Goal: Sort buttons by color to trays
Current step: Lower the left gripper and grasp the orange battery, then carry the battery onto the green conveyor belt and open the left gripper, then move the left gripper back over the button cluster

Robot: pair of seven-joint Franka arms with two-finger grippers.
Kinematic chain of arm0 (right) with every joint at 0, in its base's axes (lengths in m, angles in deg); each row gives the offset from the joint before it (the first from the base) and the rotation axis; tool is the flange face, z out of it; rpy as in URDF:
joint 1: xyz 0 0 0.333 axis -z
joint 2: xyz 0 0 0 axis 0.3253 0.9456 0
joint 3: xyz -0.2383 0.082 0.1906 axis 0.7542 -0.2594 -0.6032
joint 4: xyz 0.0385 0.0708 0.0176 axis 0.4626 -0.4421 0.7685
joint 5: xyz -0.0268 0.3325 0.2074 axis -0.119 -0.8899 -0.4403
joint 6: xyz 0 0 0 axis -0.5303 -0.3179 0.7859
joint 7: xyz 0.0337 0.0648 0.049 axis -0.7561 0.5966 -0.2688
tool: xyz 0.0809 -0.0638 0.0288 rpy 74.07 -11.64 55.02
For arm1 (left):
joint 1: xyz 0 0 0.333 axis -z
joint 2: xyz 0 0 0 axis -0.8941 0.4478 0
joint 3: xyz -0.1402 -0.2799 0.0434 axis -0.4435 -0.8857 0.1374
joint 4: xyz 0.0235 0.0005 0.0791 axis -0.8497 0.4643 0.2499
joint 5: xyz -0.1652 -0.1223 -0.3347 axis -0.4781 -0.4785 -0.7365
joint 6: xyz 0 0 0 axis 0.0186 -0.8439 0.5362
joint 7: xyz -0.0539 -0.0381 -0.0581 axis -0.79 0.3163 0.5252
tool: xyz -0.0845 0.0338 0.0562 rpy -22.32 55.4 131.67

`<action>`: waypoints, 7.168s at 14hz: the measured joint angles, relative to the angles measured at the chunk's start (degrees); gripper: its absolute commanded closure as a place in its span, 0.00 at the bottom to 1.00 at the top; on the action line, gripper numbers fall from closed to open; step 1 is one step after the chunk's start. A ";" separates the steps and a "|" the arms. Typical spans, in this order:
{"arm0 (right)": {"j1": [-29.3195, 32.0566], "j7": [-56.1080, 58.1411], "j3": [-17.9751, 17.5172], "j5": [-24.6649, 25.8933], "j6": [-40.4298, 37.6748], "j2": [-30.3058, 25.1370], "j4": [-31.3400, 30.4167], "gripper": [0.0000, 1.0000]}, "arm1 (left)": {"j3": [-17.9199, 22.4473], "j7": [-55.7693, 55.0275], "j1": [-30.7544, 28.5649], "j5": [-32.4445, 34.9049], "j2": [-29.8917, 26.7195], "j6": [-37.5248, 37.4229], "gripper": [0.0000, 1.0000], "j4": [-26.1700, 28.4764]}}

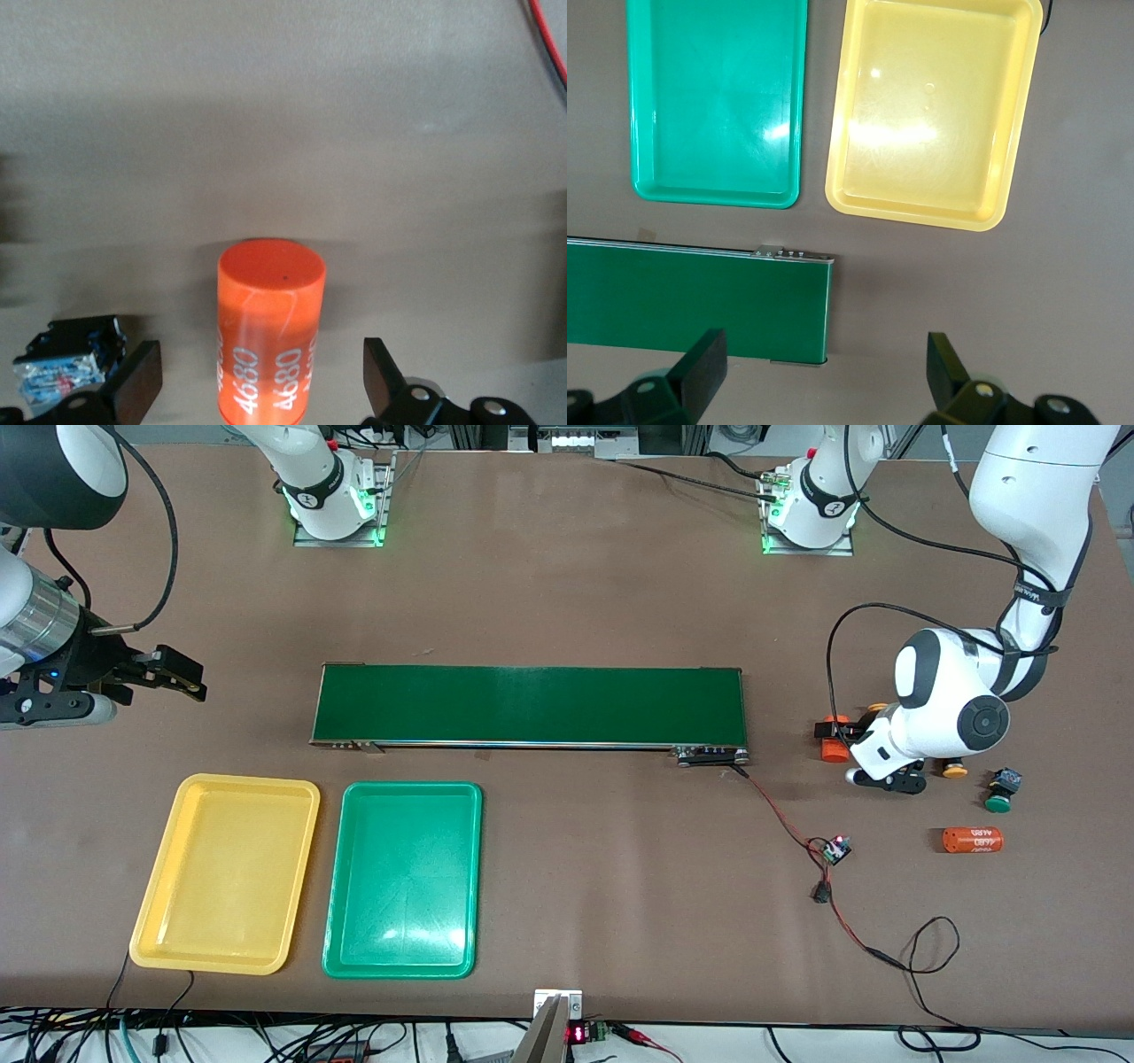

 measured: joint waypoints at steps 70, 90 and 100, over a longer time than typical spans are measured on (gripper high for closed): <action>0.01 0.00 0.03 0.00 0.14 0.05 -0.07 0.00 | -17.32 45.28 2.49 8.49 -18.63 -20.45 0.00 -6.01; -0.44 0.08 0.00 0.00 0.15 0.60 -0.09 0.00 | -12.10 8.35 -18.22 8.34 -5.79 -8.62 0.00 -1.07; -0.58 0.08 0.01 0.00 0.15 0.61 -0.09 0.00 | -11.71 4.90 -20.47 8.34 -4.24 2.94 0.00 6.33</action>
